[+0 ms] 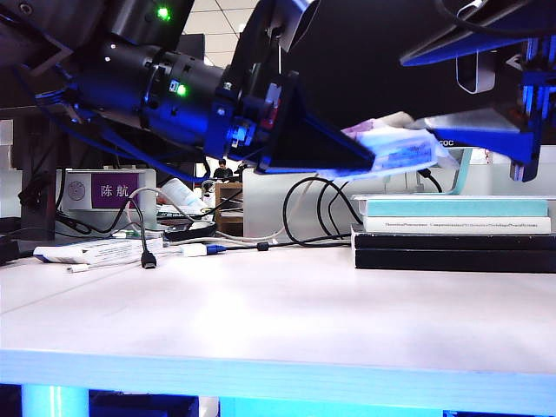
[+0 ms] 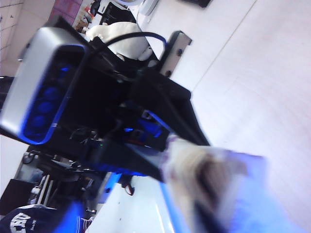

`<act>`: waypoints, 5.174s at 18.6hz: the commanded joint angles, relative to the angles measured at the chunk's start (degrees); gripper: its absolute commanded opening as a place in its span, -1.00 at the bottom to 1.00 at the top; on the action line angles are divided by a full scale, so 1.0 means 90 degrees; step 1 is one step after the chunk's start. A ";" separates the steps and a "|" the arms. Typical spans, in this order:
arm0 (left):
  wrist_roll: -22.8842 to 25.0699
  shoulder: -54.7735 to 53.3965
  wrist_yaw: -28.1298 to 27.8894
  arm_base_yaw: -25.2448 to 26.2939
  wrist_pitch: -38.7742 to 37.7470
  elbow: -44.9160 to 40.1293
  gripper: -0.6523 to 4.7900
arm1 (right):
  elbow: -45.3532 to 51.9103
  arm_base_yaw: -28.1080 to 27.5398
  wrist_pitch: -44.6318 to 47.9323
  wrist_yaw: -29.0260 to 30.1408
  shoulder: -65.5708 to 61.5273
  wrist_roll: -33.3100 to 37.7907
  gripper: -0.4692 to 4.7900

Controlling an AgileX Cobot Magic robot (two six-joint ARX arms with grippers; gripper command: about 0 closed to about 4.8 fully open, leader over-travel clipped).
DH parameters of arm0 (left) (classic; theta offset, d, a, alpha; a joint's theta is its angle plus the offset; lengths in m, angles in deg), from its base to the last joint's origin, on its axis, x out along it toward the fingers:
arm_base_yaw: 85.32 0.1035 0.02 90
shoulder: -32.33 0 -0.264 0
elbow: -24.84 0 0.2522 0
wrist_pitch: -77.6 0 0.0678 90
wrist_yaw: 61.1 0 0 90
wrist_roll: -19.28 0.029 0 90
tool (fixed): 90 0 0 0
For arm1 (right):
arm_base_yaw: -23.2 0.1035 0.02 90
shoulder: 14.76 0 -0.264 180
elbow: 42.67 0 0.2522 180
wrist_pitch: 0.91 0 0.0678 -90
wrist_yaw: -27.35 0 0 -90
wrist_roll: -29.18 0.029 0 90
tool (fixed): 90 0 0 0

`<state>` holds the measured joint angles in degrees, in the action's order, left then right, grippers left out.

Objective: Pick up a packet of tissues from the table with the left hand, then take a tissue from it with the right hand.

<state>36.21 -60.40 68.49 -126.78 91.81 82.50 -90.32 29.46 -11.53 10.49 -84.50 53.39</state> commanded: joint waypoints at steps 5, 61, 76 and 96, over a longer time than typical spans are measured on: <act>0.0223 0.0027 0.0005 -0.0012 -0.0350 0.0027 -0.43 | -0.0027 -0.0005 0.0641 -0.0287 0.0010 0.0325 0.29; -0.1520 0.0027 -0.2722 0.1110 -0.0913 0.0017 1.00 | -0.0024 -0.0403 0.0231 -0.4665 -0.0794 -0.0289 0.50; -0.2093 0.0335 -0.3563 0.1226 -0.0214 -0.0109 1.00 | -0.0002 -0.0418 0.0214 -0.5542 -0.0175 -0.0794 1.00; -0.2310 0.7473 -0.2824 0.5183 0.0066 -0.4471 -0.58 | 0.3691 -0.0398 0.2348 -0.8097 0.5554 -0.0852 -0.67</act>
<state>15.53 4.78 44.12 -80.13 94.65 42.85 -58.01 25.83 8.53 -60.11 -35.19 43.84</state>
